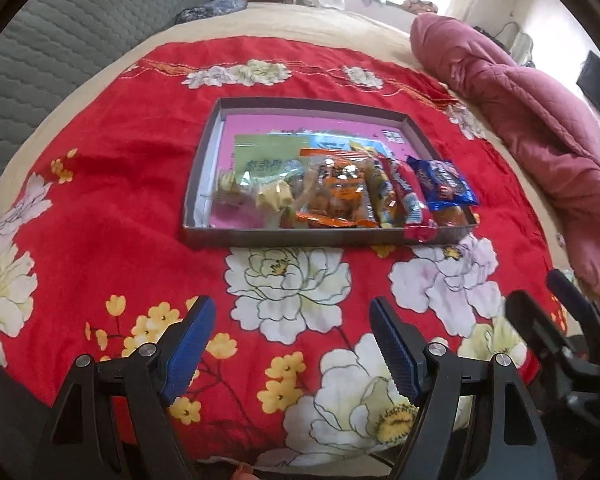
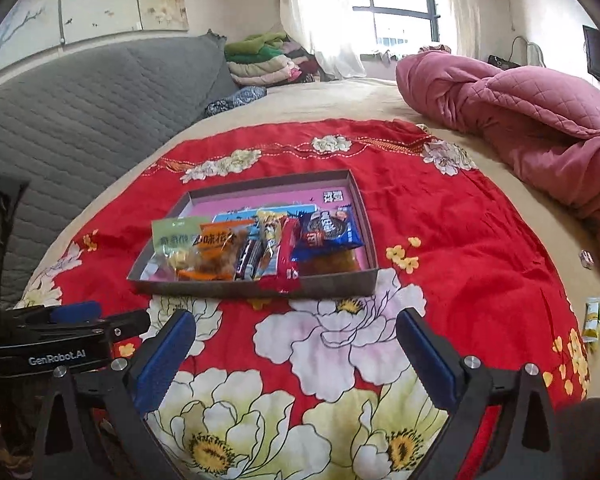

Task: Organize snacks

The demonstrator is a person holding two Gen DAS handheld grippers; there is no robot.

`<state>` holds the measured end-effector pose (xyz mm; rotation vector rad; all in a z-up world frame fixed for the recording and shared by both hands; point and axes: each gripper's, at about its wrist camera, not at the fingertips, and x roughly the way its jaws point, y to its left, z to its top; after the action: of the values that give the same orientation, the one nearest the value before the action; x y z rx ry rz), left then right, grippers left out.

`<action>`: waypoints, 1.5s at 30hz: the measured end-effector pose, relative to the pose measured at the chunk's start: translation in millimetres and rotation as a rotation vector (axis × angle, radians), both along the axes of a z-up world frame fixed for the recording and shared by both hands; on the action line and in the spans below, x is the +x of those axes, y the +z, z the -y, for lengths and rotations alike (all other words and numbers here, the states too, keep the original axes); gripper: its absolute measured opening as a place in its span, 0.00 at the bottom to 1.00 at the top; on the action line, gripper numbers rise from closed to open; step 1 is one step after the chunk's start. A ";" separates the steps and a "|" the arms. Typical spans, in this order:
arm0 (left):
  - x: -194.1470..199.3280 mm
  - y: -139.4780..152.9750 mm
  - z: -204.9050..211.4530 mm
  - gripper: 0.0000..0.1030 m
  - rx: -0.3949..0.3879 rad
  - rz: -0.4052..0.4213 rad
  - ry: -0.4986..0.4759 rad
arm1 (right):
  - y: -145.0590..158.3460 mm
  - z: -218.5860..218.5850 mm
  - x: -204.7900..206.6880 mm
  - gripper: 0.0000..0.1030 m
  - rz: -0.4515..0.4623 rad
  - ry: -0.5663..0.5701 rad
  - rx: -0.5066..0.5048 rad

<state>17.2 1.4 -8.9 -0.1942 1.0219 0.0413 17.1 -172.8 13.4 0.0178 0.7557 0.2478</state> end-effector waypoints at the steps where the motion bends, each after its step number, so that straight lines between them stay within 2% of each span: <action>1: -1.6 -0.3 0.7 0.77 0.005 -0.002 -0.004 | -0.5 -1.8 -1.0 0.98 0.001 0.000 -0.012; 15: 1.2 -5.3 0.3 0.77 0.015 -0.025 0.006 | -9.2 1.1 5.3 0.98 -0.033 -0.019 -0.032; 45: 1.1 -7.7 -1.3 0.77 0.040 -0.057 0.017 | -11.9 -3.4 6.1 0.98 -0.028 -0.006 -0.061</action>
<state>18.3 2.8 -16.7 -0.1662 1.0755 0.0829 23.2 -169.3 1.5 -0.0347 0.7911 0.2194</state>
